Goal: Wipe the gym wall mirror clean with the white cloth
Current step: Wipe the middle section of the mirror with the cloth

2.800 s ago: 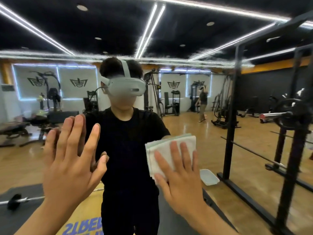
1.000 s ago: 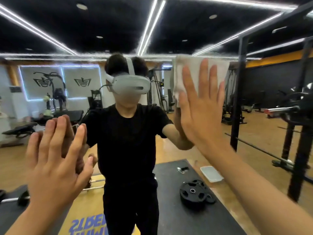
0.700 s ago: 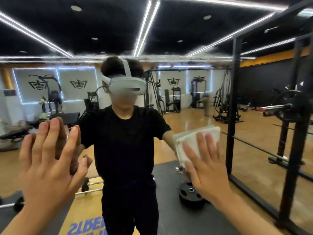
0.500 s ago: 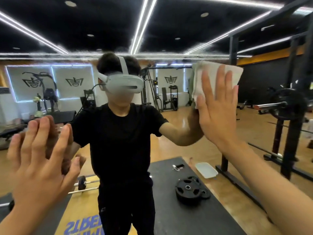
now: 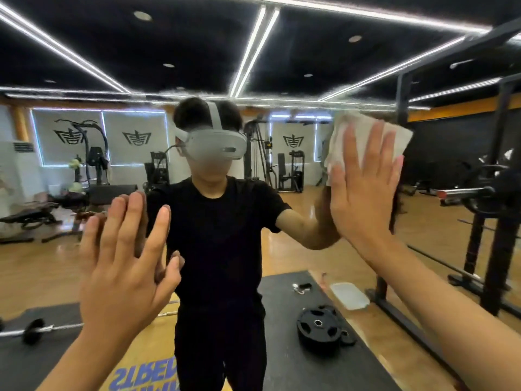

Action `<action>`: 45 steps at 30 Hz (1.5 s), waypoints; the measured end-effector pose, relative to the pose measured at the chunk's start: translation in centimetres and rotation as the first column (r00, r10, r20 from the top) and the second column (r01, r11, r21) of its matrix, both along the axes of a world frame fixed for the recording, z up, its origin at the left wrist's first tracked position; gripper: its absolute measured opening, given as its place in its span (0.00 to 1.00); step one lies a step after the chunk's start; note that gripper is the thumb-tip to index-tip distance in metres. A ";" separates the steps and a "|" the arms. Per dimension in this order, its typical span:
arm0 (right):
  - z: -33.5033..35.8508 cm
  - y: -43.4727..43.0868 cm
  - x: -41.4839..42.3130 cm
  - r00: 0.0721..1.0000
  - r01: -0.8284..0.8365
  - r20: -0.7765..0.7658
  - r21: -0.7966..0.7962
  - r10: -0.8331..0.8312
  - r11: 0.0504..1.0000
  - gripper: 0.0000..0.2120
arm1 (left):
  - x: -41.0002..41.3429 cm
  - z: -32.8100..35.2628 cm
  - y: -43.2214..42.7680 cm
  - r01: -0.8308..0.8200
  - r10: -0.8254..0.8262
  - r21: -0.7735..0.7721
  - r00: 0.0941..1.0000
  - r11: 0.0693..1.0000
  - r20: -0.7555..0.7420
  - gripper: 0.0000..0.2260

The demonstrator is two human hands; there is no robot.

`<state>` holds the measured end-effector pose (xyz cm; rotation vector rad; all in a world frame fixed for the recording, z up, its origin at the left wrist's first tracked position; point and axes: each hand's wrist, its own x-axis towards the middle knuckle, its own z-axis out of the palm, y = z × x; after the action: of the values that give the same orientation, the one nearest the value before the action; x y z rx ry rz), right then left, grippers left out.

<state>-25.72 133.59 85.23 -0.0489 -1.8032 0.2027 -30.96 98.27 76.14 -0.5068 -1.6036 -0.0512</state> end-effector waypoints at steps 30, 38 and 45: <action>2.6 -17.8 -1.2 0.998 -0.050 0.068 0.567 0.013 0.823 0.27 | 0.3 0.3 -0.7 -0.004 0.004 0.002 0.999 1.000 -0.042 0.29; -1.4 3.0 1.1 0.990 0.069 0.106 0.247 -0.098 0.967 0.28 | 0.6 0.2 -0.8 0.011 -0.010 0.016 0.999 1.000 -0.036 0.28; -2.7 8.7 1.8 0.994 0.044 0.092 0.113 -0.054 0.993 0.29 | 2.1 1.2 2.2 -0.022 0.015 0.169 0.999 0.985 0.045 0.27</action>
<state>-23.91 142.26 82.55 -0.0241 -1.9029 0.0655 -28.87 100.45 77.32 -0.3607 -1.6299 -0.1843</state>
